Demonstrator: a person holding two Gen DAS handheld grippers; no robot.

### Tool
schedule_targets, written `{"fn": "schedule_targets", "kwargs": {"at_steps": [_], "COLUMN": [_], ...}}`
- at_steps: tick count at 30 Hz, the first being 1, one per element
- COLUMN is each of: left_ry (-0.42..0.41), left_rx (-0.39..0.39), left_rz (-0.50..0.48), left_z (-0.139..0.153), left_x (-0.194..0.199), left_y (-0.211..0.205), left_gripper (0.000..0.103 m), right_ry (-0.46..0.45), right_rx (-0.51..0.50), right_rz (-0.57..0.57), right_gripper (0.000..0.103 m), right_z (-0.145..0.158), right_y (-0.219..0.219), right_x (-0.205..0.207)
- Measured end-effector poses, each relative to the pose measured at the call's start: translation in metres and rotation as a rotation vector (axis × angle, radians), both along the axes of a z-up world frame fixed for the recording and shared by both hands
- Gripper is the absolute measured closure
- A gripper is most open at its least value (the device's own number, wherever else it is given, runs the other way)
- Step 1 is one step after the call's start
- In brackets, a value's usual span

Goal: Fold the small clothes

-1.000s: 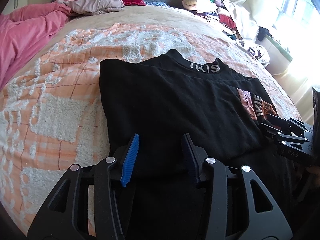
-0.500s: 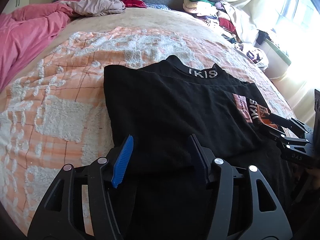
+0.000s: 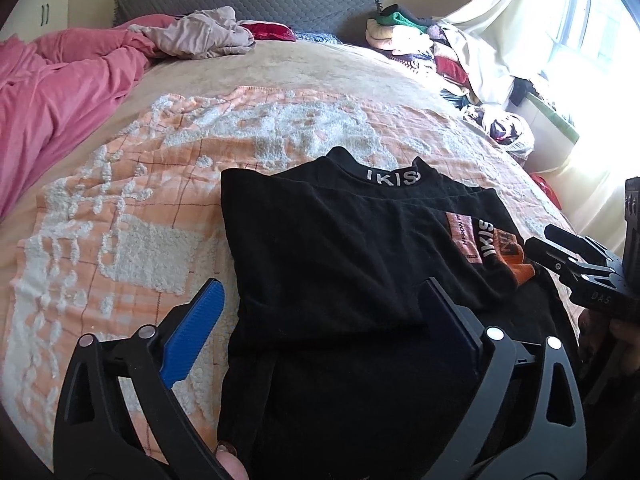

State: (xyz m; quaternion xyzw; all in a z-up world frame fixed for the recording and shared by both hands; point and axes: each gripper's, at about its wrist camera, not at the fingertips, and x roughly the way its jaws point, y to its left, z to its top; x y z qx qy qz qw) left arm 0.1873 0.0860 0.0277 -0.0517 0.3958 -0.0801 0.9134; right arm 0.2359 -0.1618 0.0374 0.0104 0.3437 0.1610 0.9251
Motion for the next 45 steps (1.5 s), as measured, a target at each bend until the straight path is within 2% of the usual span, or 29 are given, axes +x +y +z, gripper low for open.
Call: {"fn": "schedule_targets", "kwargs": {"at_steps": [15, 27, 39, 45], "left_ry": [-0.012, -0.018, -0.035, -0.024], "left_rx": [-0.015, -0.089, -0.075, -0.033], "left_rz": [0.028, 0.036, 0.093, 0.135], "left_z": [0.013, 0.010, 0.013, 0.007], "left_x": [-0.025, -0.059, -0.086, -0.098], "left_y": [0.001, -0.008, 0.002, 0.011], "left_gripper": [0.010, 0.010, 0.010, 0.010], "right_ry": [-0.078, -0.112, -0.109, -0.110], "right_rx": [0.080, 0.109, 0.130, 0.137], "right_rz": [-0.013, 0.001, -0.012, -0.014], "right_gripper": [0.007, 0.007, 0.007, 0.007], "right_z": [0.029, 0.042, 0.042, 0.041], "right_y": [-0.018, -0.022, -0.033, -0.038], "right_x": [-0.032, -0.056, -0.076, -0.084]}}
